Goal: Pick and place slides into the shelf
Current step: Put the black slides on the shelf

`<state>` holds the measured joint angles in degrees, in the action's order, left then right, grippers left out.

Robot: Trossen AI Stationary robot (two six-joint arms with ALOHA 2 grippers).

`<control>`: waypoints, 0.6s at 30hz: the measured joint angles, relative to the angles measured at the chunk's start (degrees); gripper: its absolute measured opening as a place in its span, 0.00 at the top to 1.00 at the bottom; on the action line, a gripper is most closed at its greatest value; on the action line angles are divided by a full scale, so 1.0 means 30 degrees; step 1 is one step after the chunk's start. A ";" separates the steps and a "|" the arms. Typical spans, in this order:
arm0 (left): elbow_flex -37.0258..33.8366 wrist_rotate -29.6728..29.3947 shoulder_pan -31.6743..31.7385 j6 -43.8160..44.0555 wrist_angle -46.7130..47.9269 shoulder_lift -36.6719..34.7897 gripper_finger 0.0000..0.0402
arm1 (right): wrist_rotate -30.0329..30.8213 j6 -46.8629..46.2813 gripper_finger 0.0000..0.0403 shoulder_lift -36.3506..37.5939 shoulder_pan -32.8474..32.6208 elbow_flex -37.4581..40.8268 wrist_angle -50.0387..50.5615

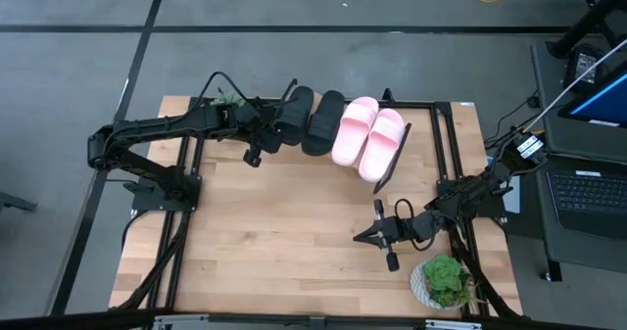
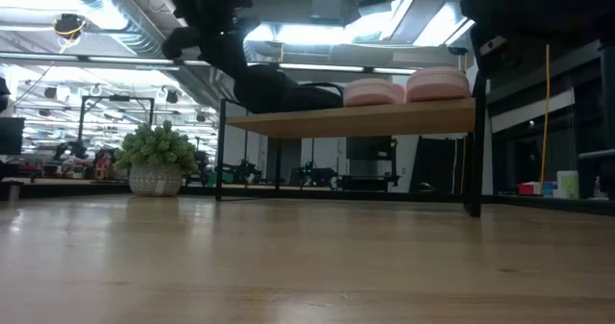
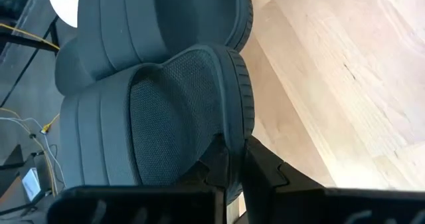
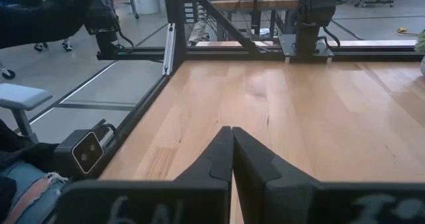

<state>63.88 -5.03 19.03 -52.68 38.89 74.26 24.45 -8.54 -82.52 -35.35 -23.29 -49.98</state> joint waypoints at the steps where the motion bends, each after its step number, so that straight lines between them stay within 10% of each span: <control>1: 0.0005 -0.0001 0.0077 0.0012 0.0000 0.0000 0.97 | 0.0000 0.0000 0.97 0.0000 0.0000 0.0000 0.0000; 18: 0.0004 0.0135 0.0327 0.1466 0.0004 0.0000 0.85 | 0.0000 0.0004 0.97 0.0000 0.0000 0.0000 0.0007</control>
<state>63.89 -4.62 20.01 -48.28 38.91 74.26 24.45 -8.52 -82.52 -35.35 -23.29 -49.95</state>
